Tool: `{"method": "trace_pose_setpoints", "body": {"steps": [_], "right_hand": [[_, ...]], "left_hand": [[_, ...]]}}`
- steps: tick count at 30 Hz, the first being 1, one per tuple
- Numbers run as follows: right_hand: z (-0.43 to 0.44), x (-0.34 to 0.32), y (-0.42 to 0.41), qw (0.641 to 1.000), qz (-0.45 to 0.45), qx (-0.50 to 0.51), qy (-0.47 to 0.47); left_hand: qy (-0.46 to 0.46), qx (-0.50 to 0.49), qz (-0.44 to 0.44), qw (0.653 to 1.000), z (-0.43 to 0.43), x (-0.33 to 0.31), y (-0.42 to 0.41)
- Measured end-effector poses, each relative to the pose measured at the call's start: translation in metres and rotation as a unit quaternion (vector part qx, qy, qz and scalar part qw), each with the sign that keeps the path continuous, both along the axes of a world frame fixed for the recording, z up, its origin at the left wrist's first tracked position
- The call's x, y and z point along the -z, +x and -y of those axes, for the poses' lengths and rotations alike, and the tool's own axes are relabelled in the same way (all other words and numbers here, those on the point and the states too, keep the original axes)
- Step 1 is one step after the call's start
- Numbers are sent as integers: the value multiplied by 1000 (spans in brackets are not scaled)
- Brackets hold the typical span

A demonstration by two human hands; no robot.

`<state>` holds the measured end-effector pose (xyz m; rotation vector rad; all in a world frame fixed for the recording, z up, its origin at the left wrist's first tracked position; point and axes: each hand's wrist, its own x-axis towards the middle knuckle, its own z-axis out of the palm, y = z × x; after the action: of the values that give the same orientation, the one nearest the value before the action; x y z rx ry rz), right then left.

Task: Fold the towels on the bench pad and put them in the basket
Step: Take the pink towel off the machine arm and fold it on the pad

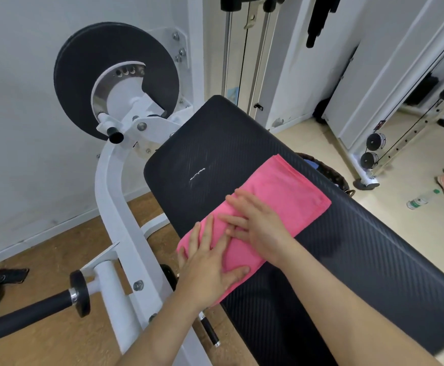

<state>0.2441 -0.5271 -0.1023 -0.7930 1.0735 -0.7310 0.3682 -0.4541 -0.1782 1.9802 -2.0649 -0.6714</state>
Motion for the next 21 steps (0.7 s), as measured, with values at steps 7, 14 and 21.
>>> {"method": "trace_pose_setpoints", "body": {"steps": [7, 14, 21], "right_hand": [[13, -1, -14, 986, 118, 54, 101], [-11, 14, 7, 969, -215, 44, -112], [-51, 10, 37, 824, -456, -143, -306]], "left_hand": [[-100, -216, -222, 946, 0, 23, 52], [51, -246, -308, 918, 15, 10, 67], [133, -251, -476, 833, 23, -31, 79]]}}
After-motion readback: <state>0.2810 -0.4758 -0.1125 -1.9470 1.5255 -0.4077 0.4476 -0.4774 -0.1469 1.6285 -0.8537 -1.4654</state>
